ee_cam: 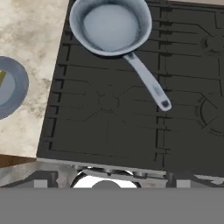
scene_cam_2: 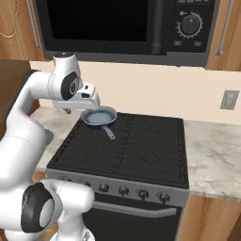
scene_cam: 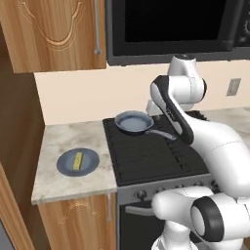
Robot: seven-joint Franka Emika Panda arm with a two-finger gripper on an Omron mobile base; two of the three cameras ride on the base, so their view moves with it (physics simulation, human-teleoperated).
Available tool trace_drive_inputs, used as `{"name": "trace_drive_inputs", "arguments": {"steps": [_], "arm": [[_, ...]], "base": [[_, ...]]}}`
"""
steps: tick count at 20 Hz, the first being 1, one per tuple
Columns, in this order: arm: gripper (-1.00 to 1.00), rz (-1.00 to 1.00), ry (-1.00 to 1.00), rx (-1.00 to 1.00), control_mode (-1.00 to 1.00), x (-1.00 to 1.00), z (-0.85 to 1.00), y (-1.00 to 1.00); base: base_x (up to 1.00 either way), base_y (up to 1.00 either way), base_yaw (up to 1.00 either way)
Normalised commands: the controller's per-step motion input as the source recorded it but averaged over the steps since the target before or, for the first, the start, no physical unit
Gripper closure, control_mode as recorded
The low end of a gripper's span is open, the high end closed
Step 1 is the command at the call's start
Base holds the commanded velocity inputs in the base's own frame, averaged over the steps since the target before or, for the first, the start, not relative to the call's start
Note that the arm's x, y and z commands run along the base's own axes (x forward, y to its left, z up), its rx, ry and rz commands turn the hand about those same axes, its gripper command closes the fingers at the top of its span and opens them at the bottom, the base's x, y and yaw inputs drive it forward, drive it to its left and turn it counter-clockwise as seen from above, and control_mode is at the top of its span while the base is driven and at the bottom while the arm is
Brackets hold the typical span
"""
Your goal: Pick up the butter stick and place it in the pan. Then turn on the burner for the pan.
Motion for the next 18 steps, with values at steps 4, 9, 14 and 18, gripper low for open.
{"name": "trace_drive_inputs", "arguments": {"steps": [4,9,14,18], "arm": [[-1.0,0.0,0.0,0.0,1.0,0.0,0.0,0.0],[-1.0,0.0,0.0,0.0,1.0,0.0,0.0,0.0],[-1.0,0.0,0.0,0.0,1.0,0.0,0.0,0.0],[-1.0,0.0,0.0,0.0,1.0,0.0,0.0,0.0]], "base": [[-0.13,0.5,0.0],[0.06,0.58,0.0],[0.06,0.51,0.0],[0.15,0.46,0.0]]}}
